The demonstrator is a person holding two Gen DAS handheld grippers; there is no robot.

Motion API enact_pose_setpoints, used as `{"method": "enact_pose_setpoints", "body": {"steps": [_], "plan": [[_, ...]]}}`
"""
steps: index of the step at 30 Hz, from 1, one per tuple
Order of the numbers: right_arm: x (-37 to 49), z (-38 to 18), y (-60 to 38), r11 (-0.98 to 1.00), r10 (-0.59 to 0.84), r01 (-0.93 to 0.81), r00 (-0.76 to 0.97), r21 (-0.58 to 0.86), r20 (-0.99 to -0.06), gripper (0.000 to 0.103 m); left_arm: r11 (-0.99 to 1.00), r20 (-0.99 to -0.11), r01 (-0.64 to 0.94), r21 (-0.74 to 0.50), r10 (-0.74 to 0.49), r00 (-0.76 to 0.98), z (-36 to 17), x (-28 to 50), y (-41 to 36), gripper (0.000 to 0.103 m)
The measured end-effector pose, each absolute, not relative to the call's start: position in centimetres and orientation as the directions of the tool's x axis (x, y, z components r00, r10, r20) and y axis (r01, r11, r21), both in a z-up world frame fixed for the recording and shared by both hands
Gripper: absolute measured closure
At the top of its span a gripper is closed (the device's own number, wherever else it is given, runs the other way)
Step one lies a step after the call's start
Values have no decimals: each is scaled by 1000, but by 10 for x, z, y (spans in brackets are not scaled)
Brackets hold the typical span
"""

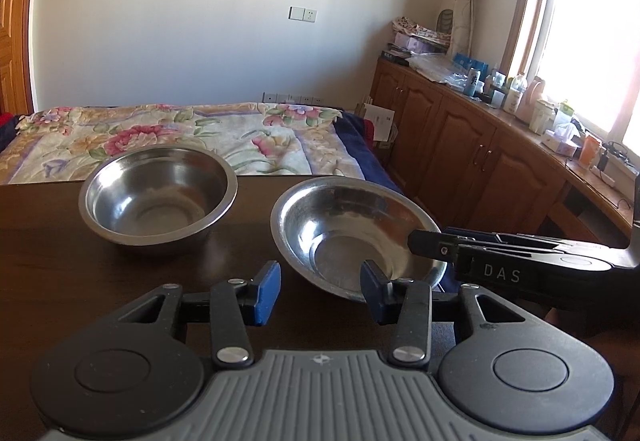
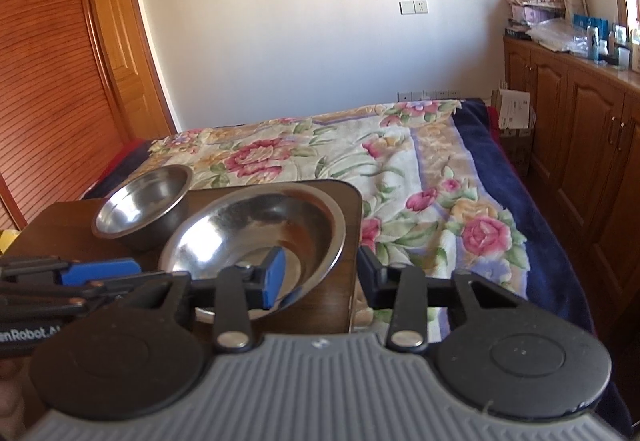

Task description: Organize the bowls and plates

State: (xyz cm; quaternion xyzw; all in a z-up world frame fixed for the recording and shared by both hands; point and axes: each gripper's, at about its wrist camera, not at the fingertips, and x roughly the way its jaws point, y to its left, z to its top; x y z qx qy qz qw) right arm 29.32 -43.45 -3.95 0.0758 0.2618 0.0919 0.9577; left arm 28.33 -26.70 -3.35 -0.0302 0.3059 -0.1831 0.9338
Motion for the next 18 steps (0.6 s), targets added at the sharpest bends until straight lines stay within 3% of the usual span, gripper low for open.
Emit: {"method": "enact_pose_setpoints", "body": {"steps": [4,11,18], "plan": [[298,-41,-437,965,237,-145,842,220,-485,72,932,-566,320,-171,-359,742,-36,289,-269,56],[303,-43,-438,957,258,-153,837,247,-482,75,931,-569,319,-178,-362,739,-38,293,-271,58],[306,-47,-441,949,271,-147,832,280,-485,82,928,-581,314,-199,-370,725,-42,295,-268,69]]}}
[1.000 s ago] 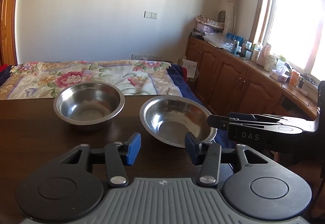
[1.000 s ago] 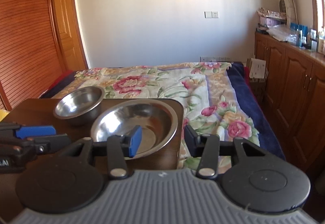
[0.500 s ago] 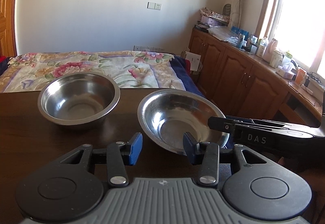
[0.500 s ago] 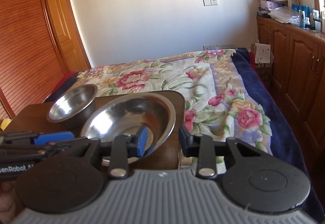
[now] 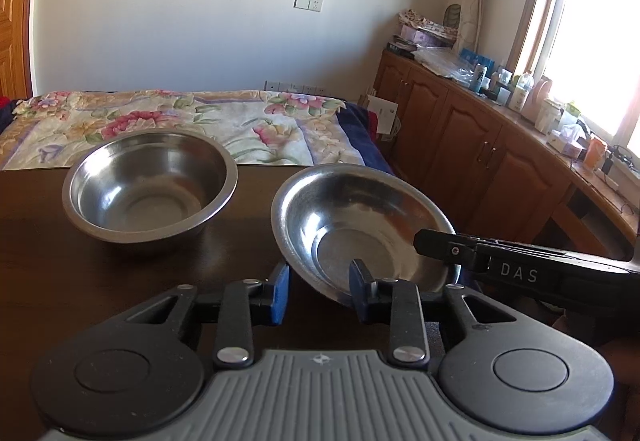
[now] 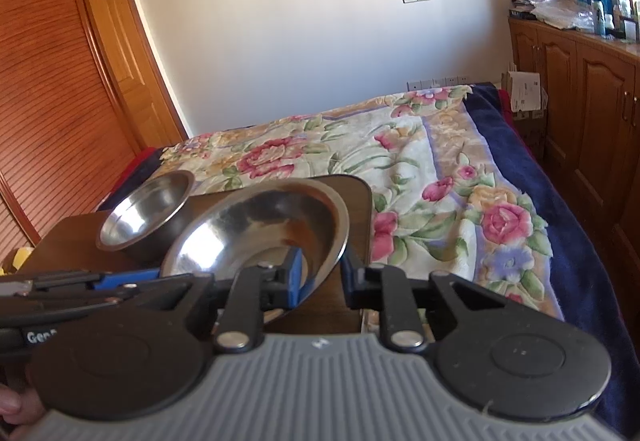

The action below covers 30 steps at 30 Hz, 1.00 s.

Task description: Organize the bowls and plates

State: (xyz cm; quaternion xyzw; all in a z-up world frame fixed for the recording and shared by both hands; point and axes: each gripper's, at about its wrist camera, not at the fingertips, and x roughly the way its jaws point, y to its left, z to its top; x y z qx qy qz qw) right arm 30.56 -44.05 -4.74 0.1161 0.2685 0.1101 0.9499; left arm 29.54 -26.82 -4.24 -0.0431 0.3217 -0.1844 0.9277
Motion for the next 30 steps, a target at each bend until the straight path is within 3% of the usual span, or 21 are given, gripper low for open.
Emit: {"method": "enact_pose_setpoints", "body": {"steps": [11,30], "plan": [[296,-43,-440,913,350,-188,818,362,-457,83,921,-533,321,-222,-390,751,-23,272,-254,70],[229,15,-408,870,418,-283,858,403,-299,83,907,-423,370,-203,-422,802,43,199,-196,70]]}}
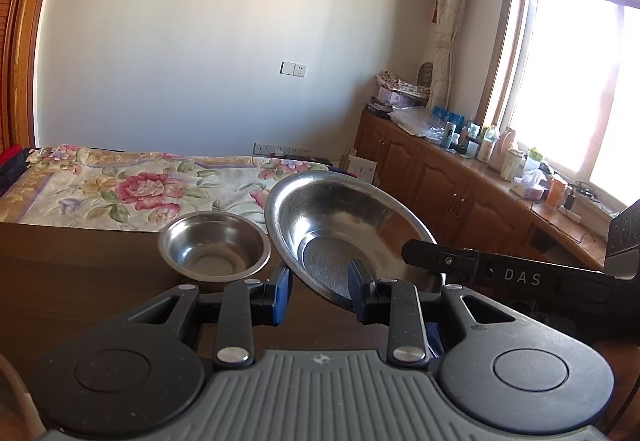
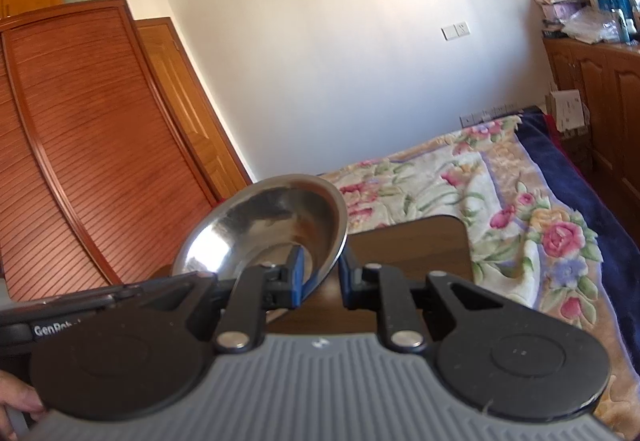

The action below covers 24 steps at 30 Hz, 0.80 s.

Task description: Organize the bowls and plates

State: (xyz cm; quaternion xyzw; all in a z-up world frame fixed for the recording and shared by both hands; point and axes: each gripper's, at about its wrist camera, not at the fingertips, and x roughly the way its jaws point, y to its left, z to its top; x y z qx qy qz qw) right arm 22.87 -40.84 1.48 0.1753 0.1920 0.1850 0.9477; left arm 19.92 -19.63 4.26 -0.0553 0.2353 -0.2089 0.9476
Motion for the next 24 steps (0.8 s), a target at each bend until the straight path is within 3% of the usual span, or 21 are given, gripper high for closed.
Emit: {"method": "enact_pose_setpoints", "body": {"steps": [24], "plan": [[194,23,-292,802,573,-456,770,386,-280,83,934,-427,327,-144,-357,831,52,134,-58,70]]}}
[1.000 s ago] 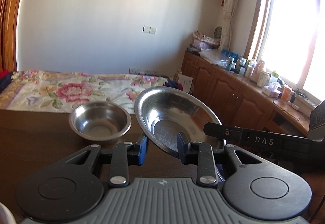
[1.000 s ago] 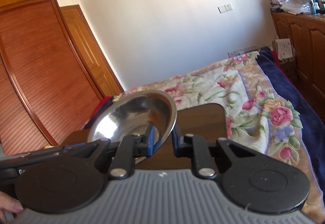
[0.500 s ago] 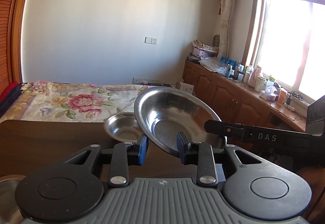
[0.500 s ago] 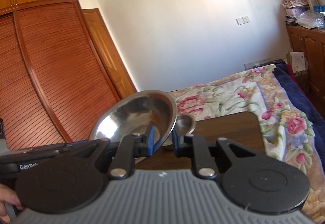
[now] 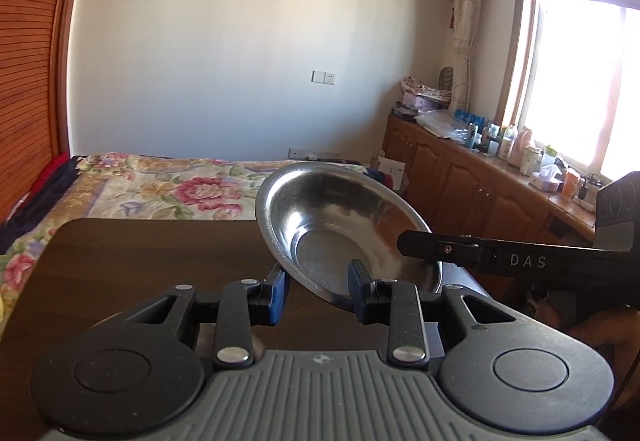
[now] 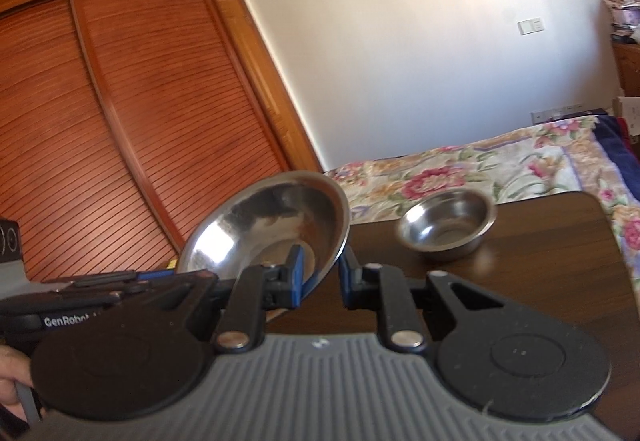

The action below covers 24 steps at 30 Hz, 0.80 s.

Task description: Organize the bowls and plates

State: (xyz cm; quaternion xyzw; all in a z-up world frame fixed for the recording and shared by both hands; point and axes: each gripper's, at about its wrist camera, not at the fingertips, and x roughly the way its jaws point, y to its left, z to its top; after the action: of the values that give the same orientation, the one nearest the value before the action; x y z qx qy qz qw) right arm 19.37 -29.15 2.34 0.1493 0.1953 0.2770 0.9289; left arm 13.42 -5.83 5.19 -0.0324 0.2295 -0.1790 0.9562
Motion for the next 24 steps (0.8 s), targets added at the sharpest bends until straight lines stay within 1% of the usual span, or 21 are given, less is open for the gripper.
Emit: {"method": "enact_pose_setpoints", "body": {"steps": [13,24], "plan": [[177,11,-235,750,654,-529,685,397,-322,82,955,-472,272,-117,-294,831,33,119,2,70],[172,-6,-202,710,703,-569,610,414,-367,82,972,-536,209,-107,-234,811,8,114,35,70]]}}
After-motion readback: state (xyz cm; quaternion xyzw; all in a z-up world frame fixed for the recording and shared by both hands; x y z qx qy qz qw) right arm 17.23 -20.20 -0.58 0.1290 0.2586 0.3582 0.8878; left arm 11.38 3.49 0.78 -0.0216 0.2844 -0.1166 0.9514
